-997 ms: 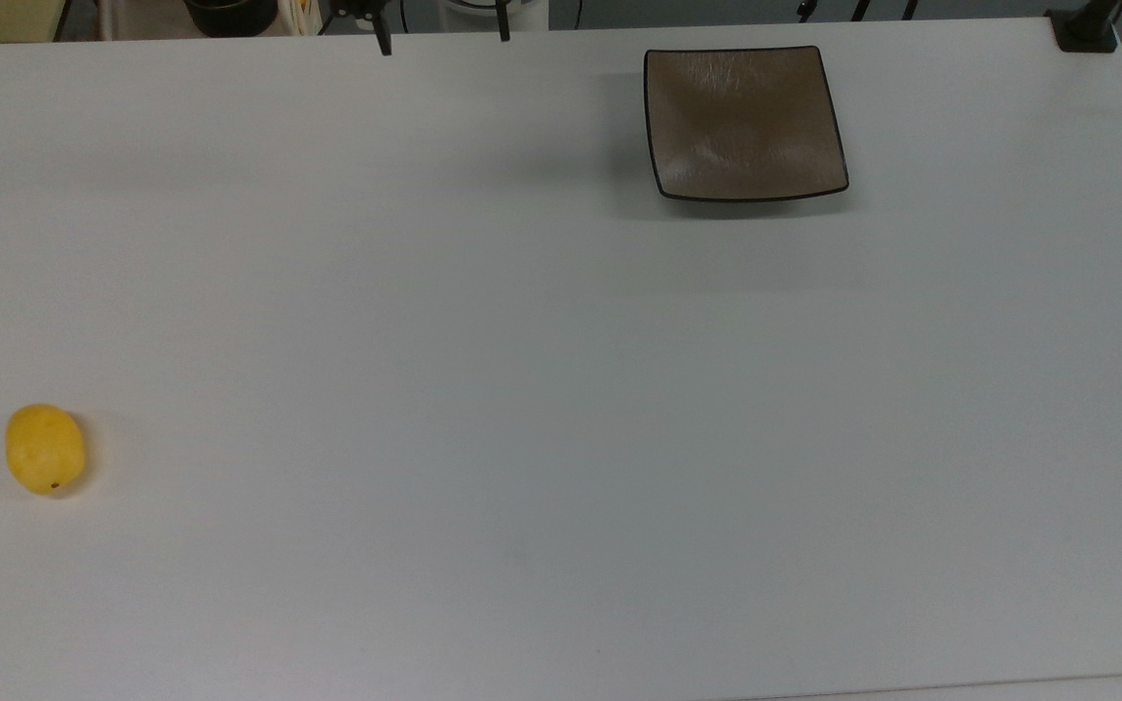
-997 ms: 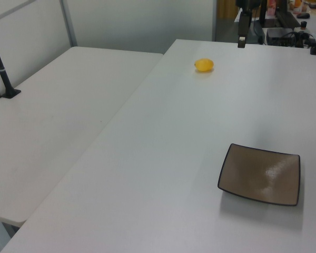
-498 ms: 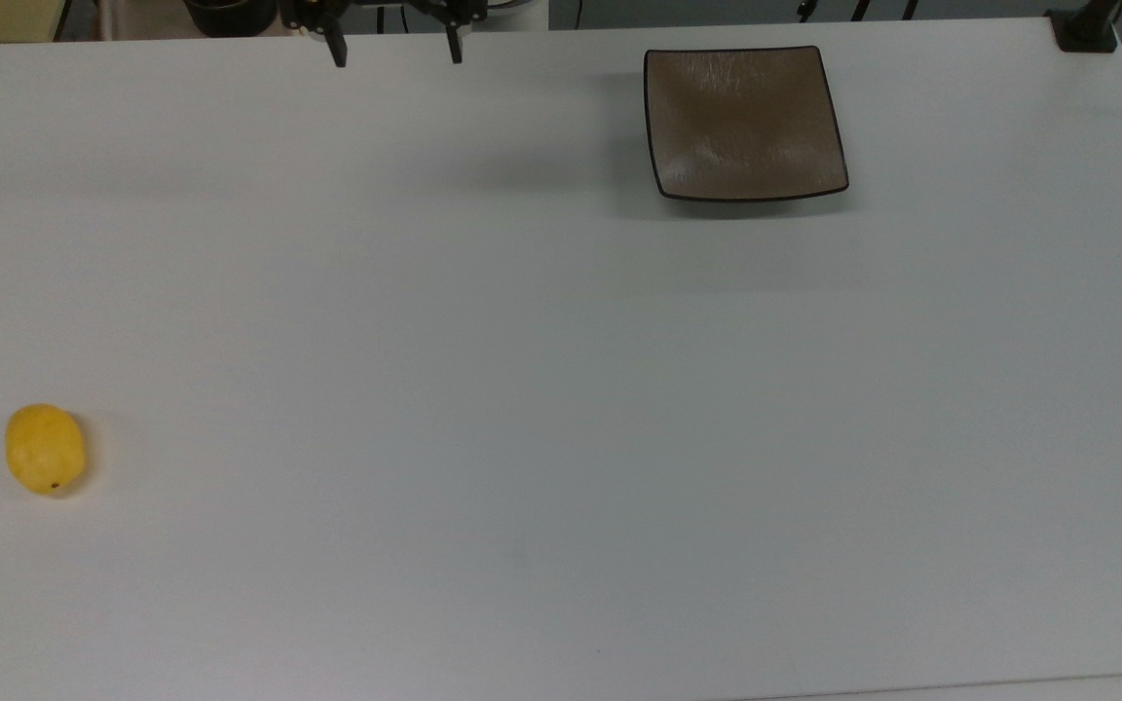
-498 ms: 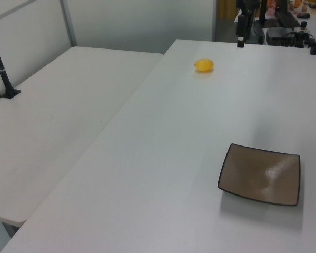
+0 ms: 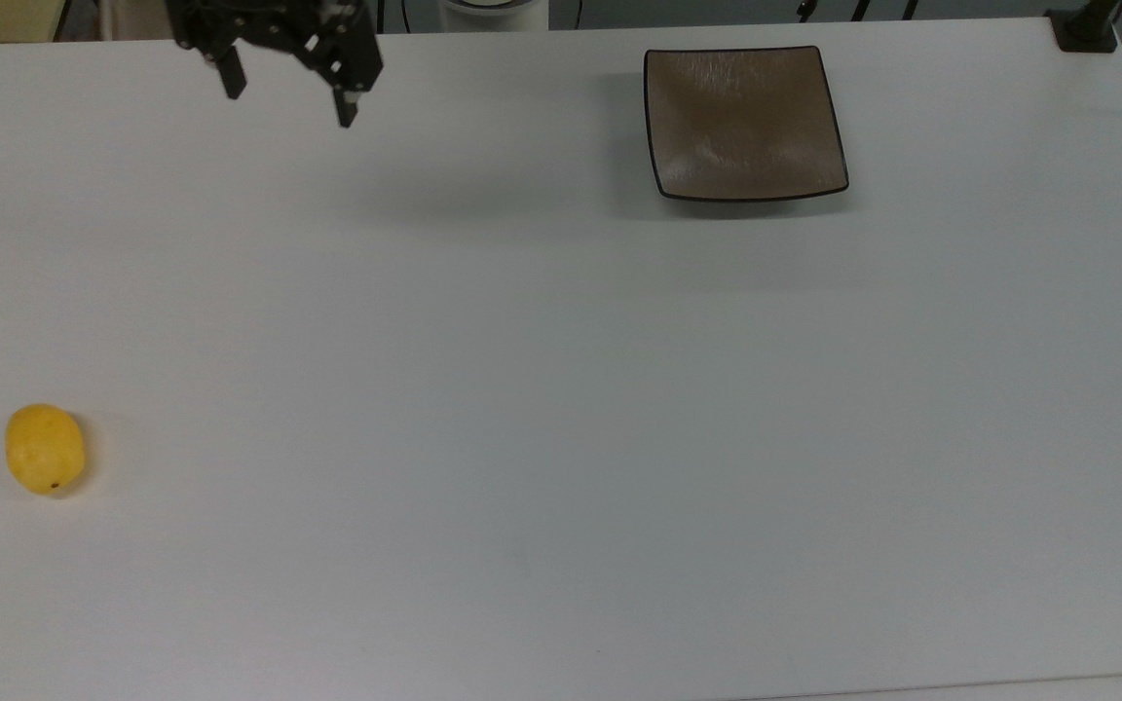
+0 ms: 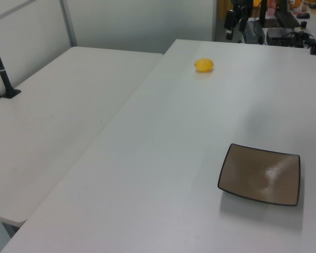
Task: Put potatoes on a ceramic plate
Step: 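Move the open gripper over the yellow potato and lower it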
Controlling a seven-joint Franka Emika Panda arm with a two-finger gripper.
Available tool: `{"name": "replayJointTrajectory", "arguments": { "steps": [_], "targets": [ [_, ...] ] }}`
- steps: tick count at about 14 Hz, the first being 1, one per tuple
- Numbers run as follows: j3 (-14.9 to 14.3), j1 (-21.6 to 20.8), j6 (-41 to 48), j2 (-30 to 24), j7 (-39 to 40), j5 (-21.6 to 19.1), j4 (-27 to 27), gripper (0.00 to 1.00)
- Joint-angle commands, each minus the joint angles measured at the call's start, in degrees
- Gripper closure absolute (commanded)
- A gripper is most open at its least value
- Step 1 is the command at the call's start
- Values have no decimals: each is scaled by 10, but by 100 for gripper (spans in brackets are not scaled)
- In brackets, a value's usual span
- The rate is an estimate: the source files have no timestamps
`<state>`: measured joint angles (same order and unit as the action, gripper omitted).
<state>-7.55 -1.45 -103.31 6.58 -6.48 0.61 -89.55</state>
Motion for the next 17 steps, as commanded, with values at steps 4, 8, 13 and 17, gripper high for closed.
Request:
{"name": "replayJointTrajectory", "arguments": {
  "steps": [4,8,13,17],
  "targets": [
    [-41,5,-76,107,-67,1,100,0],
    [-45,23,-151,149,-78,-3,115,0],
    [-42,54,-250,221,-78,-11,147,0],
    [-42,72,-355,272,-45,-10,148,0]
  ]
}}
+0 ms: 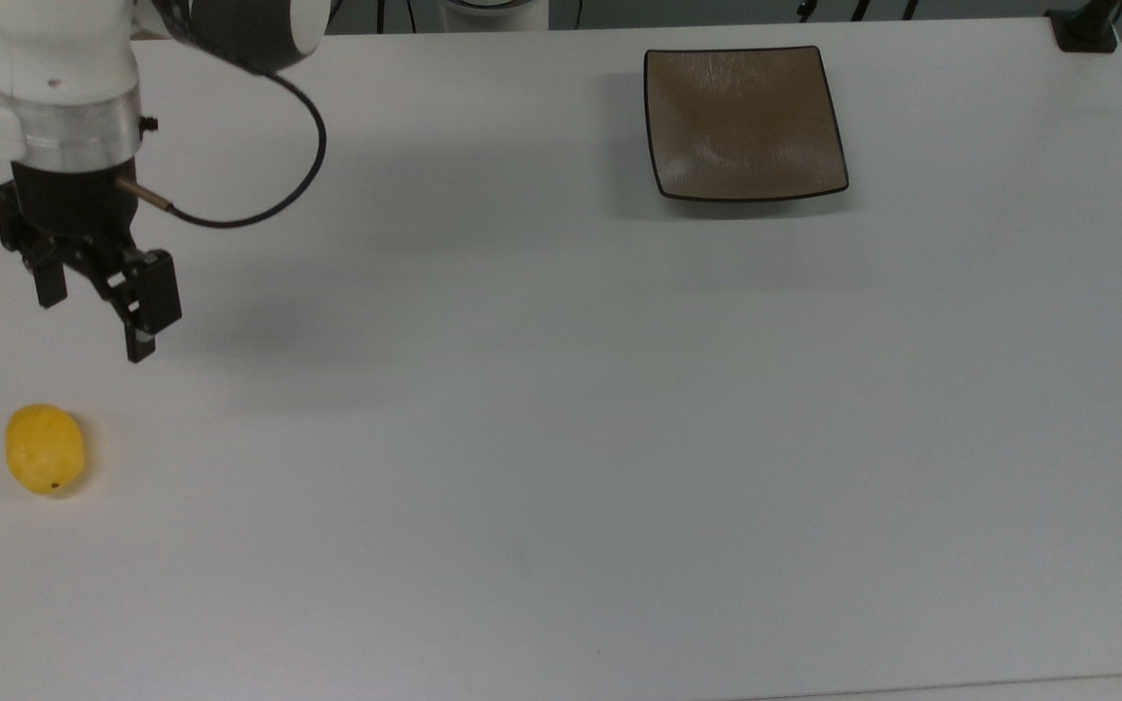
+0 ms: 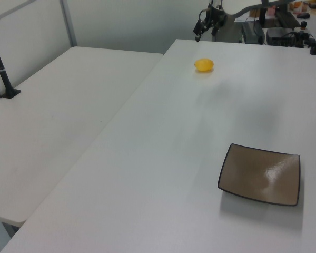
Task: Put potatoes on a ceramic plate
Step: 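Move the open gripper over the yellow potato and lower it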
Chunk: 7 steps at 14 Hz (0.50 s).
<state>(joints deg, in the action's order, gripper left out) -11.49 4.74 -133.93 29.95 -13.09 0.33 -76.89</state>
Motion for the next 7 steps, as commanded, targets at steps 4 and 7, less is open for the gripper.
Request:
{"name": "replayJointTrajectory", "arguments": {
  "steps": [4,7],
  "targets": [
    [1,33,-63,80,161,-9,54,0],
    [5,47,-63,105,297,-9,68,0]
  ]
}}
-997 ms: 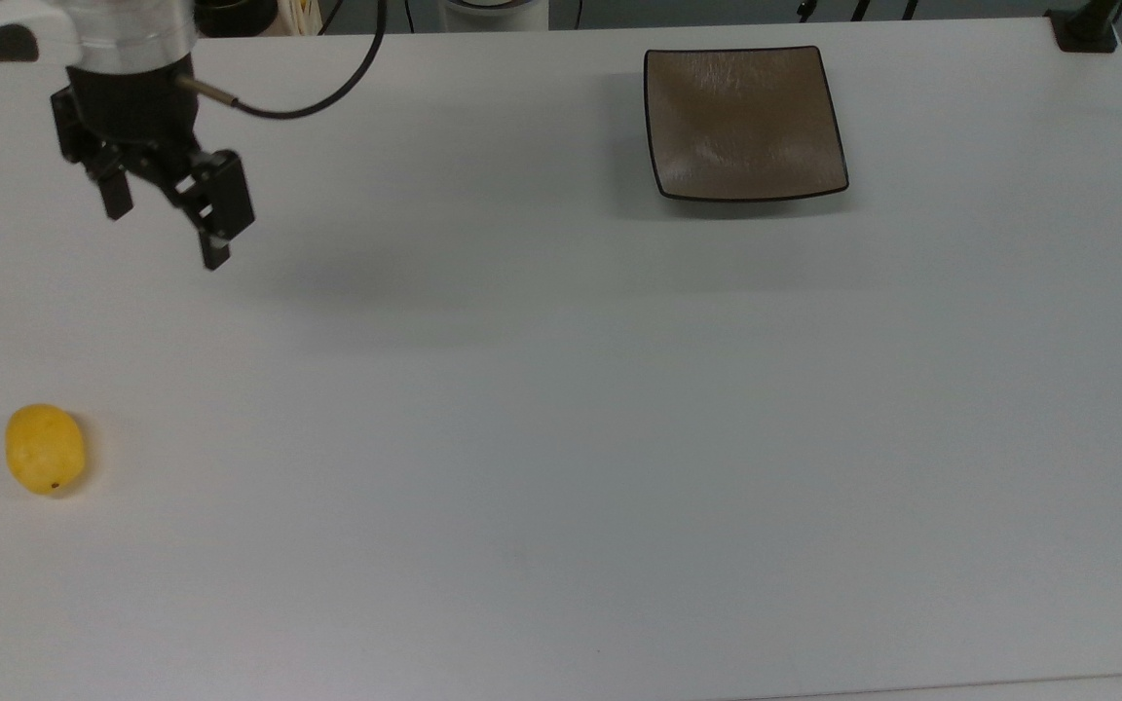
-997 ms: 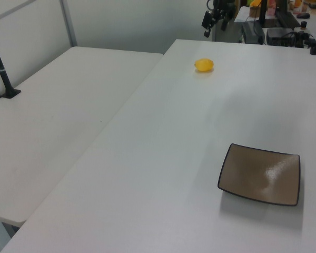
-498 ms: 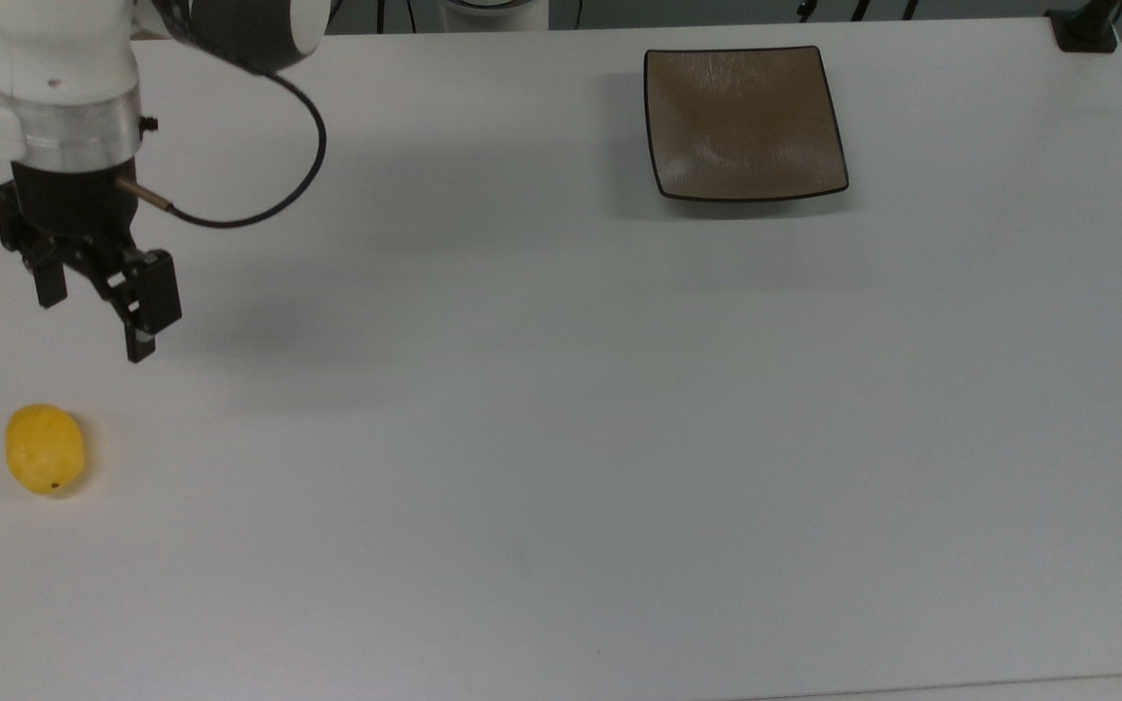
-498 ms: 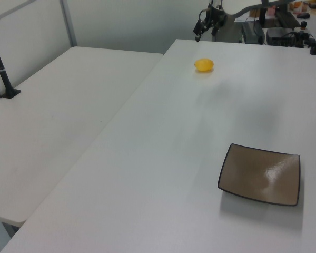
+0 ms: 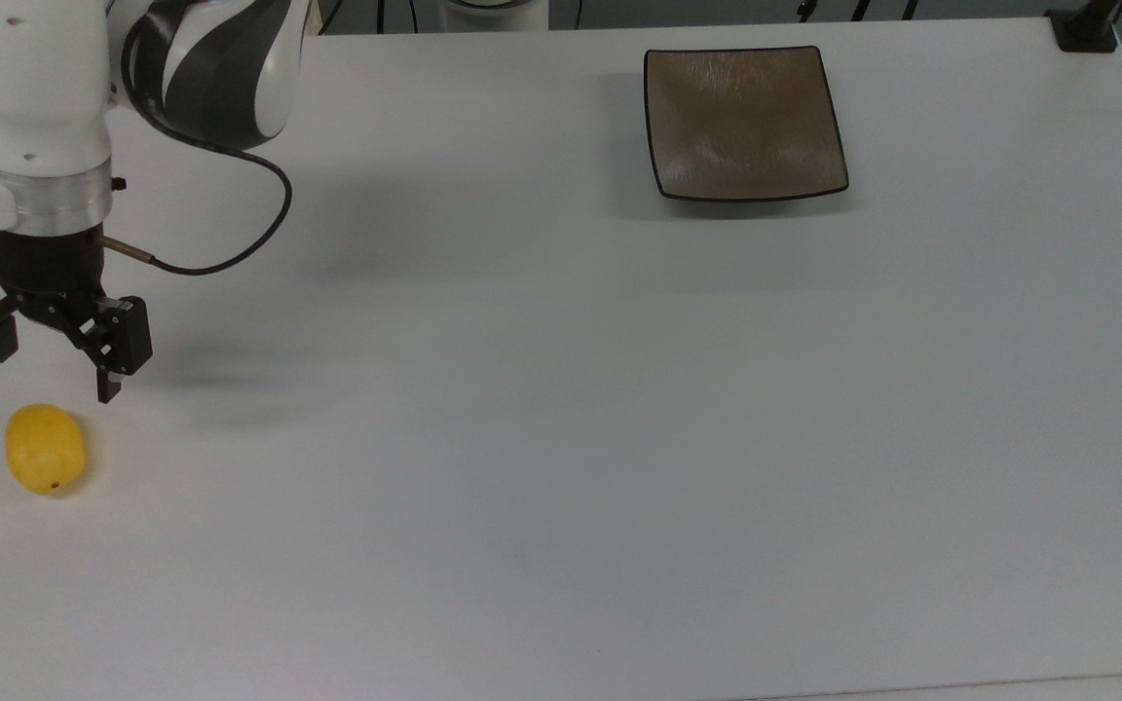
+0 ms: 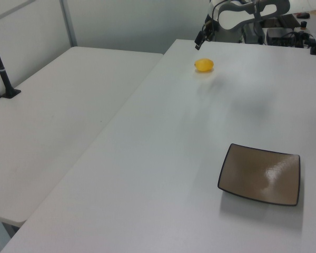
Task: Put potatoes on a ceramic plate
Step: 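Move the open gripper over the yellow potato and lower it, then close the gripper around the yellow potato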
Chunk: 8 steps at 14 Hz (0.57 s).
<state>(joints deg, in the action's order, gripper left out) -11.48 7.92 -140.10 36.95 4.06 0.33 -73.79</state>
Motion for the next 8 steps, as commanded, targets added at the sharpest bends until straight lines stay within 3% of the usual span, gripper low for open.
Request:
{"name": "replayJointTrajectory", "arguments": {
  "steps": [1,8],
  "targets": [
    [8,21,-1,48,164,-9,51,0],
    [12,47,-4,127,225,-3,117,0]
  ]
}}
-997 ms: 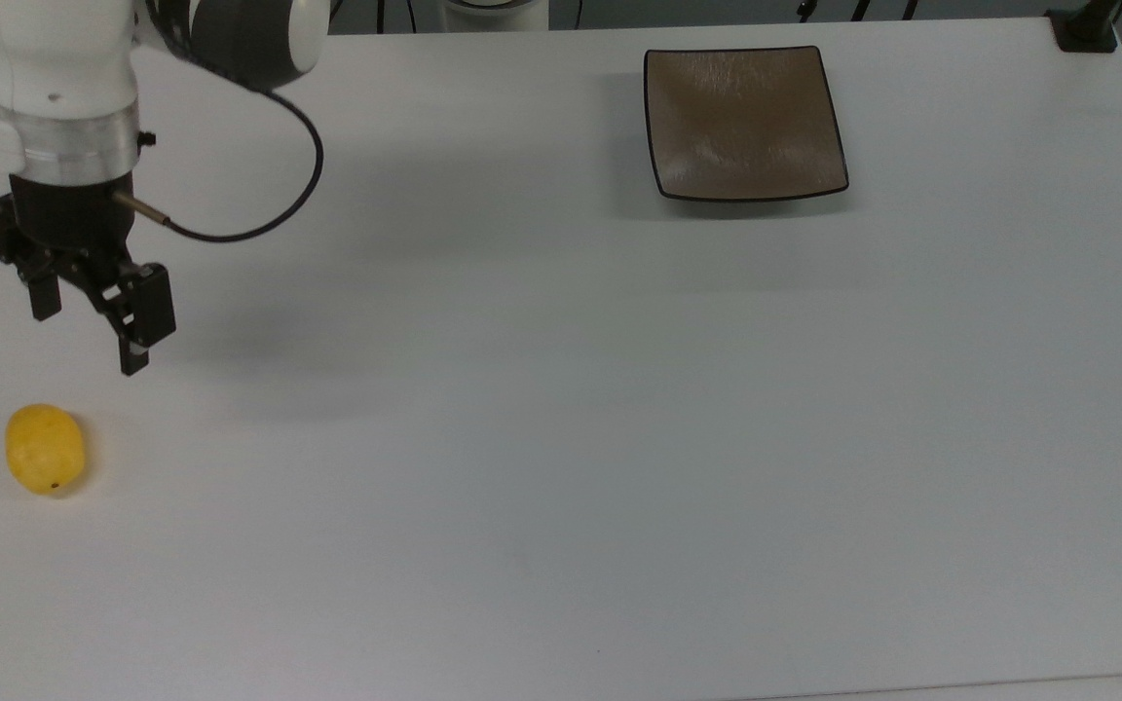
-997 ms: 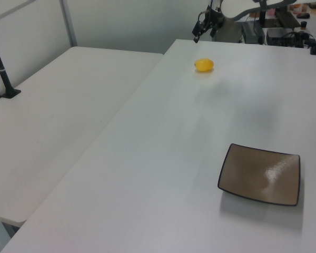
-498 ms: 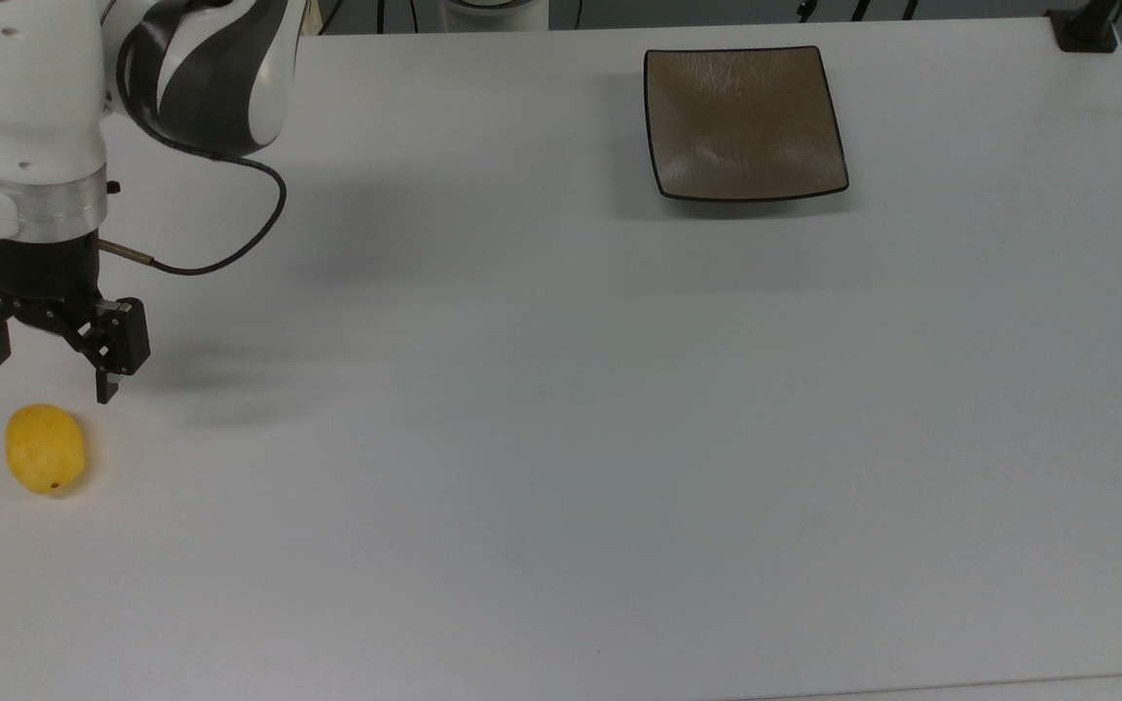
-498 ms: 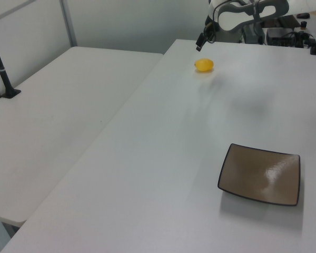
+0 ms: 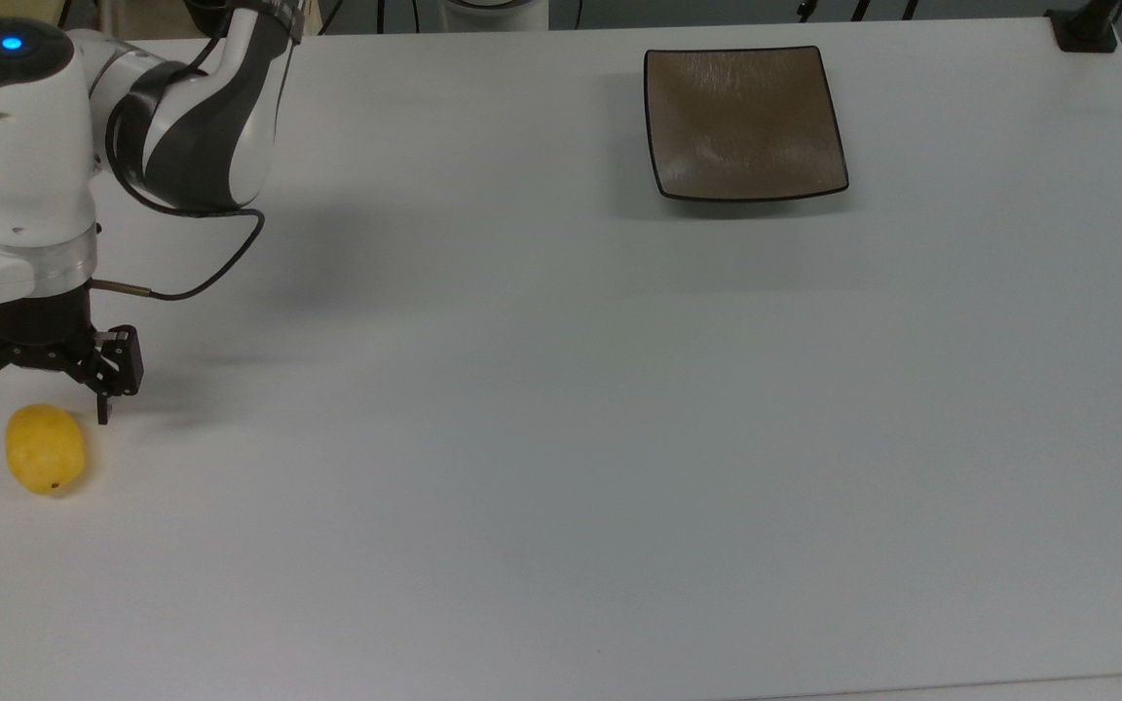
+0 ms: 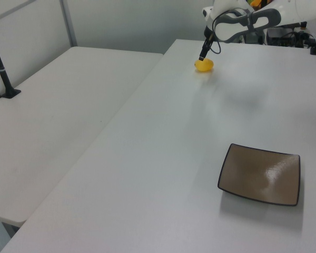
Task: Put potatoes on a ceramic plate
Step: 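Close the gripper around the yellow potato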
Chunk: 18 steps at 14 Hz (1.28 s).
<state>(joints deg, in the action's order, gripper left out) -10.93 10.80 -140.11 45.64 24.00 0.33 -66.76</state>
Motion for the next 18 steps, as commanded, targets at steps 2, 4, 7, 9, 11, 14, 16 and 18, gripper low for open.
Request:
{"name": "replayJointTrajectory", "arguments": {
  "steps": [2,4,7,9,11,14,16,18],
  "targets": [
    [6,24,-31,50,37,-3,47,0],
    [6,27,-49,65,37,-3,48,0],
    [13,33,-73,78,35,-4,47,0],
    [13,33,-87,90,34,-4,48,0],
    [13,33,-93,91,34,-3,47,0],
    [14,33,-93,91,34,-3,46,5],
    [13,33,-93,91,36,-3,45,38],
    [13,33,-93,89,32,-3,42,85]
  ]
}}
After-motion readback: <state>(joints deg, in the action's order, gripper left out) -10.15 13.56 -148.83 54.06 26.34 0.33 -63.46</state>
